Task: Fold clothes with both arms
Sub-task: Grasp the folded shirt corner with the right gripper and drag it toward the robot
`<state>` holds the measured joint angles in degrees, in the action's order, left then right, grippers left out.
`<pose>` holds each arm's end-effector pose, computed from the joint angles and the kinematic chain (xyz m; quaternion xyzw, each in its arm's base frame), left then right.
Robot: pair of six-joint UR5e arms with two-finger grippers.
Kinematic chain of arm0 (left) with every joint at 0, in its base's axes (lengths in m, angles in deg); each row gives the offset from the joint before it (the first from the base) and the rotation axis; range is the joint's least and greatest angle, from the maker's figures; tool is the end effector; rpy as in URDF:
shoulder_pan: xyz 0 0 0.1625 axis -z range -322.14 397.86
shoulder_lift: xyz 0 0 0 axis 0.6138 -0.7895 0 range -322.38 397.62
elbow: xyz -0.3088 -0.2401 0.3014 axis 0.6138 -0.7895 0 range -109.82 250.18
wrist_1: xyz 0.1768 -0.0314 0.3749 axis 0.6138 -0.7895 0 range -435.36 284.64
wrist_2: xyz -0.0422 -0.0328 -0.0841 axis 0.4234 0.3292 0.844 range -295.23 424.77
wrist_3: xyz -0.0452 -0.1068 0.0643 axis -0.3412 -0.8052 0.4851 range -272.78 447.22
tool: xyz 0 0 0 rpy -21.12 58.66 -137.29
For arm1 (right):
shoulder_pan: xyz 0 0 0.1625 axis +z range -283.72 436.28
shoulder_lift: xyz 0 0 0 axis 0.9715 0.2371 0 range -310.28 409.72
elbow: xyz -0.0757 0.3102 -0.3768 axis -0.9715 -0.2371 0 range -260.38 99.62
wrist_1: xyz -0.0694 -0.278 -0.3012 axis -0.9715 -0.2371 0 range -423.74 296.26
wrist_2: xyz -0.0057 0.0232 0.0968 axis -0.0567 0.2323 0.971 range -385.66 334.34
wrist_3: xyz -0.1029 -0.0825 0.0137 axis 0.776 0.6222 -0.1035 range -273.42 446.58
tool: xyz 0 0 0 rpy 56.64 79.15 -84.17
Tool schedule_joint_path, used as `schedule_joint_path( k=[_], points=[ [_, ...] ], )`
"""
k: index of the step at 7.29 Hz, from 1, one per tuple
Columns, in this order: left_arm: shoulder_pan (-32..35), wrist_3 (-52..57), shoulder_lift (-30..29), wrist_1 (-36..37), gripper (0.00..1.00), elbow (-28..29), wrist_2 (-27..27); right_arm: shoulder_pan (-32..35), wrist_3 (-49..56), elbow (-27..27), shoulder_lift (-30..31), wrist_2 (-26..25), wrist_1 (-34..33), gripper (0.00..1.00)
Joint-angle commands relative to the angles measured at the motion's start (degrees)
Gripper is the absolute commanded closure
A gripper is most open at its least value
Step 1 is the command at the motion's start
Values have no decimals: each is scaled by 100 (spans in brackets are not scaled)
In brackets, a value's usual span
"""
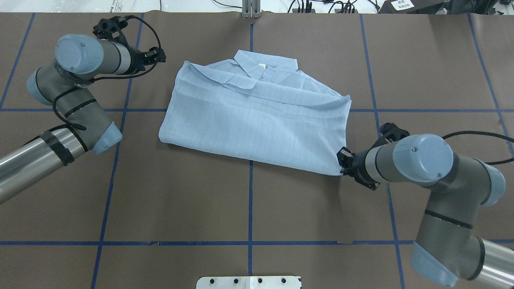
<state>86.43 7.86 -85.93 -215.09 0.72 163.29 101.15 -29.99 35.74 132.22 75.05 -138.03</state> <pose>0.4566 -0.6890 0.4570 0.2012 0.4827 -0.2401 0.8179 -0.4588 -0.3325 0.4435 -0.0909 -0.4141 0.3576 0.8321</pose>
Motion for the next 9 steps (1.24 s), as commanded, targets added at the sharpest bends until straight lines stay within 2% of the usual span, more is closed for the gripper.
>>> schedule_joint_path(
  k=[1,2,3,4,5,6,7,8,9],
  points=[
    [-22,-166,215,7,23,-504,384,-1250,-582,867,197,464,-1188,100],
    [-14,-359,522,51,23,-1038,927,-1891,-1021,981,214,511,-1201,100],
    [-22,-579,655,112,23,-1418,1045,-2437,-1547,1165,240,503,-1201,100],
    [-22,-790,674,200,23,-1613,1212,-2599,-1788,1254,267,503,-1201,3],
    [-49,-1079,674,209,22,-1710,1275,-2618,-1816,1377,293,503,-1201,0],
    [-214,-1482,935,209,21,-2042,1266,-2401,-1816,1674,337,503,-1201,0],
    [-546,-1747,1399,218,17,-2602,1232,-1859,-1816,1781,311,512,-1201,0],
    [-837,-2307,1578,235,17,-2904,1205,-1114,-1816,1774,241,503,-1201,0],
    [-1092,-2617,1632,236,16,-2942,1153,-428,-1738,1565,-12,529,-1210,0]
  ],
)
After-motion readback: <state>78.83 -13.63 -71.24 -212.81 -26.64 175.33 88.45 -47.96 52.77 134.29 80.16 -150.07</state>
